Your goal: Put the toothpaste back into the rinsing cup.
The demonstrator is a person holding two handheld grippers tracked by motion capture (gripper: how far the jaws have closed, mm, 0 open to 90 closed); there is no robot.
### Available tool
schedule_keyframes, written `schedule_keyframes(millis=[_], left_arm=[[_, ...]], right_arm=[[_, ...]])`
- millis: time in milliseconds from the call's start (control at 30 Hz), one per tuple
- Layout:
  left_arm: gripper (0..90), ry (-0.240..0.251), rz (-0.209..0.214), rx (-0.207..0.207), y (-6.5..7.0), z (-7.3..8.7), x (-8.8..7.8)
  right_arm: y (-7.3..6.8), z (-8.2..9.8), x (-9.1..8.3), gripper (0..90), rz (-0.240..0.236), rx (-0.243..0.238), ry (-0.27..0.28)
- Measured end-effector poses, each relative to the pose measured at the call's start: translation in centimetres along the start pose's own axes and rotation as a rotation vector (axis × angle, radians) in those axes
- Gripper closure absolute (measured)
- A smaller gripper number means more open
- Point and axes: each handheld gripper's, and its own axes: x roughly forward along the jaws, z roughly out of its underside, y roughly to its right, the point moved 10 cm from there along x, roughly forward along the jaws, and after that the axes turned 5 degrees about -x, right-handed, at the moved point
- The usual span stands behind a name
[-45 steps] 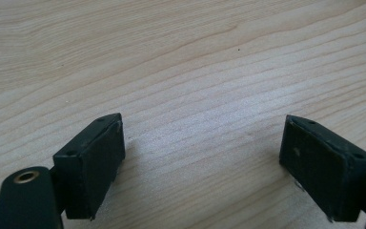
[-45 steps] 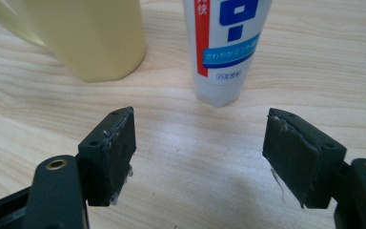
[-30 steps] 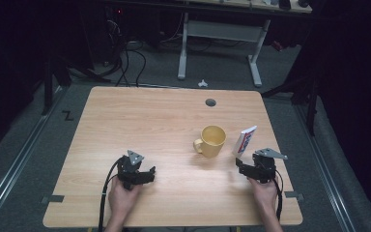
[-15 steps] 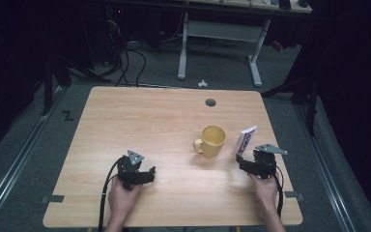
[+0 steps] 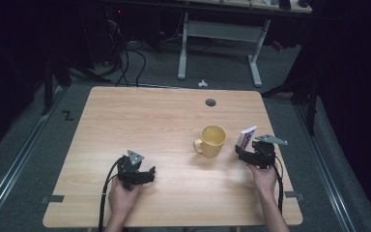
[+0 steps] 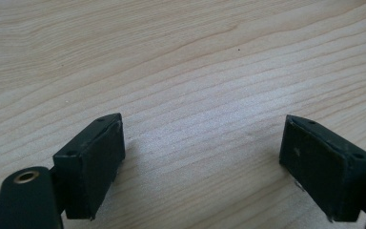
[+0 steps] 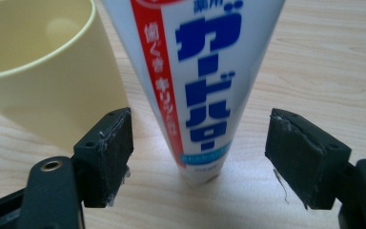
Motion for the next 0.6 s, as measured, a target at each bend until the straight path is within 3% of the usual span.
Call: schedule_keyframes(millis=[333,600], left_arm=[[15.7,0.000,0.000,0.000,0.0,0.0,0.0],[15.7,0.001,0.000,-0.001,0.0,0.0,0.0]], right_arm=[[0.6,-0.9,0.8,28.7,0.015,-0.006,-0.005],[0.4,-1.1,1.1,32.6,-0.002,-0.010,-0.012]])
